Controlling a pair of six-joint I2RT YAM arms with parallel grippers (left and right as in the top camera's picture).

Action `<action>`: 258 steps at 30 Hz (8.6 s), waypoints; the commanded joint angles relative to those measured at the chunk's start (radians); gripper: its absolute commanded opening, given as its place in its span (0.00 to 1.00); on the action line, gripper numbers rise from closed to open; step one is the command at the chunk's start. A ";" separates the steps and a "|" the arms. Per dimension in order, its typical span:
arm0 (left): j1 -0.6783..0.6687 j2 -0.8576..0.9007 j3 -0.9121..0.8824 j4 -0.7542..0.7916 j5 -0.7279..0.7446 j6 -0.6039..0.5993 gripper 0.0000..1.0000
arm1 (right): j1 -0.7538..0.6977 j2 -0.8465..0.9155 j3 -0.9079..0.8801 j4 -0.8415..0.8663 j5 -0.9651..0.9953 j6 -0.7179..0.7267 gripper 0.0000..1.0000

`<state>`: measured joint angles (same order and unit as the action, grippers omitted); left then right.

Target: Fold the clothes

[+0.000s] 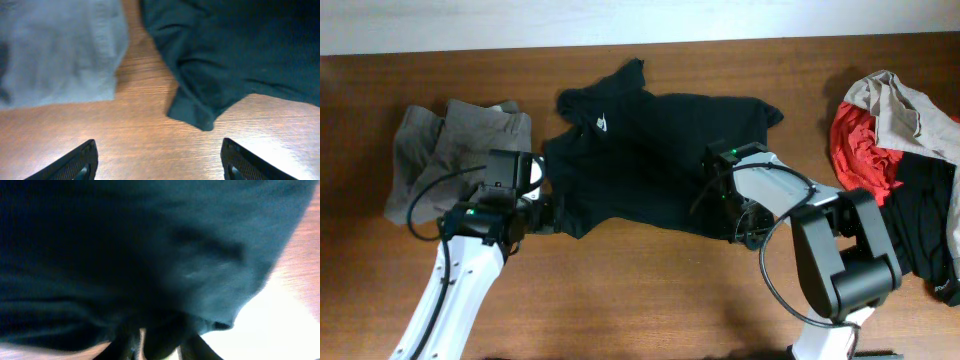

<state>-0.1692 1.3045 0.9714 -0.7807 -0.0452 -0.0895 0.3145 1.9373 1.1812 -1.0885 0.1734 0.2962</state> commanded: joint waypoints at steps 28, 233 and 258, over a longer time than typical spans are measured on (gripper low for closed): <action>0.000 0.103 0.011 0.176 0.252 0.144 0.84 | -0.492 -0.308 -0.266 0.222 -0.595 0.124 0.84; -0.001 0.645 0.196 0.174 0.007 0.112 0.01 | -0.548 0.034 0.066 0.911 -0.593 0.040 0.10; -0.001 0.645 0.196 0.173 0.034 0.111 0.00 | -0.547 0.210 0.076 1.114 -0.355 -0.089 0.06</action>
<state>-0.1818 1.9114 1.1637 -0.6083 0.0002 0.0330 -0.2264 2.1170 1.2510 -0.0193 -0.2958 0.3187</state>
